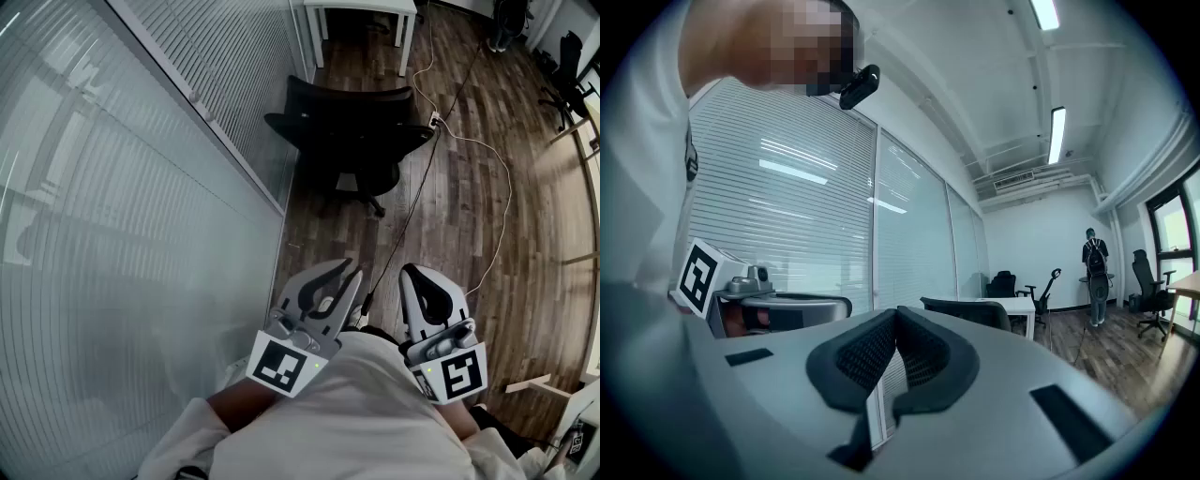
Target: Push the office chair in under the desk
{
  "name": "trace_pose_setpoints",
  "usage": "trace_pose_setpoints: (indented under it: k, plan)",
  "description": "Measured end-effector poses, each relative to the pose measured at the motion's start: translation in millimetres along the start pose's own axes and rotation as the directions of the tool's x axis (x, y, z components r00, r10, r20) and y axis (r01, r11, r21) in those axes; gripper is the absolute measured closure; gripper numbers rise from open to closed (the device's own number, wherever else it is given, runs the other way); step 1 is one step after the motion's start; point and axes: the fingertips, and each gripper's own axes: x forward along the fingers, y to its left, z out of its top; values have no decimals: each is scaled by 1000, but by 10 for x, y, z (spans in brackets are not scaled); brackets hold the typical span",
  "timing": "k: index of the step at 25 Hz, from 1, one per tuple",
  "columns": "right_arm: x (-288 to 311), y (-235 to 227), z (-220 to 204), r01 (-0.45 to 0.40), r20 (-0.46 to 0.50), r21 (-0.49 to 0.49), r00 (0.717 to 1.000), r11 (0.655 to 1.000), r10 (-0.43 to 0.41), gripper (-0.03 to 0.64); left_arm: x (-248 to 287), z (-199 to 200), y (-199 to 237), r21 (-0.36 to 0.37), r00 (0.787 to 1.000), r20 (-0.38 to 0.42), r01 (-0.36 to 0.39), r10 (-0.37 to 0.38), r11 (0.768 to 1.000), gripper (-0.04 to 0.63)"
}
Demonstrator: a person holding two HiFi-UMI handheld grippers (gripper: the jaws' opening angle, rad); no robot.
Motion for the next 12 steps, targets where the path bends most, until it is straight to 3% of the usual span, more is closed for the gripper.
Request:
trace_pose_setpoints:
  k: [12]
  plan:
    - [-115,-239,-15,-7,-4,7,1000,1000,7,586,188,-8,-175,17,1000,-5,-10,10,1000,529]
